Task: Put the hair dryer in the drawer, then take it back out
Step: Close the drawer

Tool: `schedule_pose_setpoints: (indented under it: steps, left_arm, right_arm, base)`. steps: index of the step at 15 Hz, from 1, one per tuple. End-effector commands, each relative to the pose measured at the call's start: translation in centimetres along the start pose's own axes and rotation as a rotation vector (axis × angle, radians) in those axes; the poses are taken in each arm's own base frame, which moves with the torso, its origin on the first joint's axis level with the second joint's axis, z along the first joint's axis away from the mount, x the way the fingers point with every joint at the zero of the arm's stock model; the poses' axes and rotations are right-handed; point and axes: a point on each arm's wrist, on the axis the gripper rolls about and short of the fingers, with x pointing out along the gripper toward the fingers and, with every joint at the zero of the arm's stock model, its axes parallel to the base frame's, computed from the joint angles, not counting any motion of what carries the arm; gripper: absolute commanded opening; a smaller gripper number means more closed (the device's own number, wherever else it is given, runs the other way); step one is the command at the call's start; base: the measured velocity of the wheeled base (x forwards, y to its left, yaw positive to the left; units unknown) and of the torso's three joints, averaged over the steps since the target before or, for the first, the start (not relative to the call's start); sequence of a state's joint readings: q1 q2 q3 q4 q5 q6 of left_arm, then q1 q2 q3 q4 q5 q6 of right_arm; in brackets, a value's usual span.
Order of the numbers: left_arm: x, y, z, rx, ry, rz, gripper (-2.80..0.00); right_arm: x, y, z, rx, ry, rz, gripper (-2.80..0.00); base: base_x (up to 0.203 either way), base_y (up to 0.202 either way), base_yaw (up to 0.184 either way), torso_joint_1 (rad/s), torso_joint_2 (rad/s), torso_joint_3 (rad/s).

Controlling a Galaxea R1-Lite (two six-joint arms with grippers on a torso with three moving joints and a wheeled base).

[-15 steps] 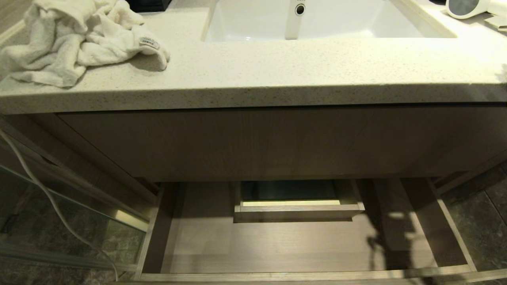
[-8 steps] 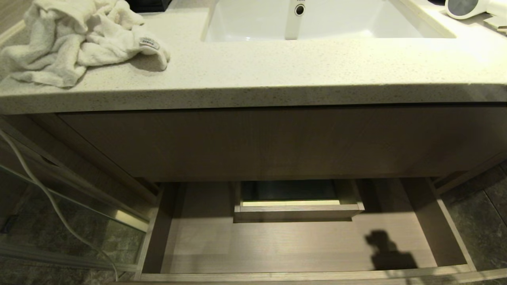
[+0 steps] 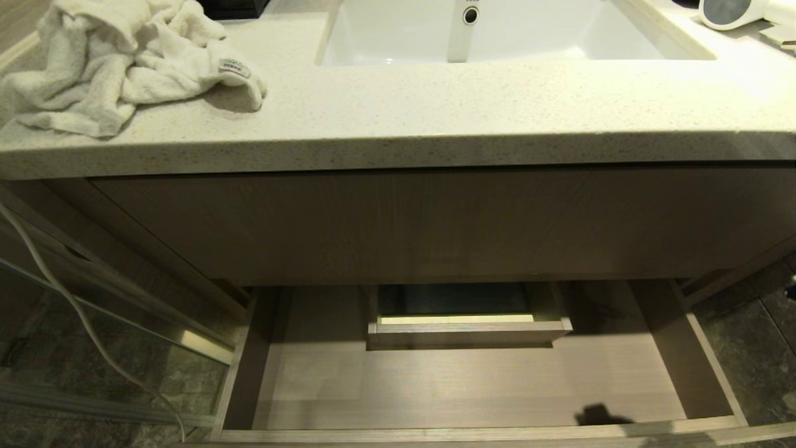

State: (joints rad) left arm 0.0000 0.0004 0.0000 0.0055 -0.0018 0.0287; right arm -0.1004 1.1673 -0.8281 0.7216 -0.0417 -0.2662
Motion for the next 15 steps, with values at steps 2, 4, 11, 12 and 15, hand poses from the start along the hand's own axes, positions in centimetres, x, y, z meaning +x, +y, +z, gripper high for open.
schedule_pose_setpoints:
  steps: [2,4,11,12,15]
  left_arm:
    - [0.0,0.0,0.0,0.000,0.003,0.000,-2.80]
    - [0.0,0.0,0.0,0.000,0.003,0.000,-2.80]
    - [0.0,0.0,0.0,0.000,0.003,0.000,-2.80]
    - [0.0,0.0,0.0,0.000,0.003,0.000,-2.80]
    - [0.0,0.0,0.0,0.000,0.003,0.000,-2.80]
  right_arm:
    - [3.1,1.1,-3.4,-0.010,0.118,0.038,-2.80]
    - [4.9,1.5,-4.7,-0.012,0.143,0.049,-2.80]
    - [13.0,2.0,-4.3,-0.009,0.261,0.113,-2.80]
    - [14.3,2.0,-3.9,-0.005,0.272,0.115,-2.80]
    - [18.1,2.1,-3.5,-0.001,0.315,0.126,-2.80]
  base:
    - [0.000,0.000,0.000,0.000,0.00,0.000]
    - [0.000,0.000,0.000,0.000,0.00,0.000]
    - [0.000,0.000,0.000,0.000,0.00,0.000]
    - [0.000,0.000,0.000,0.000,0.00,0.000]
    - [0.000,0.000,0.000,0.000,0.00,0.000]
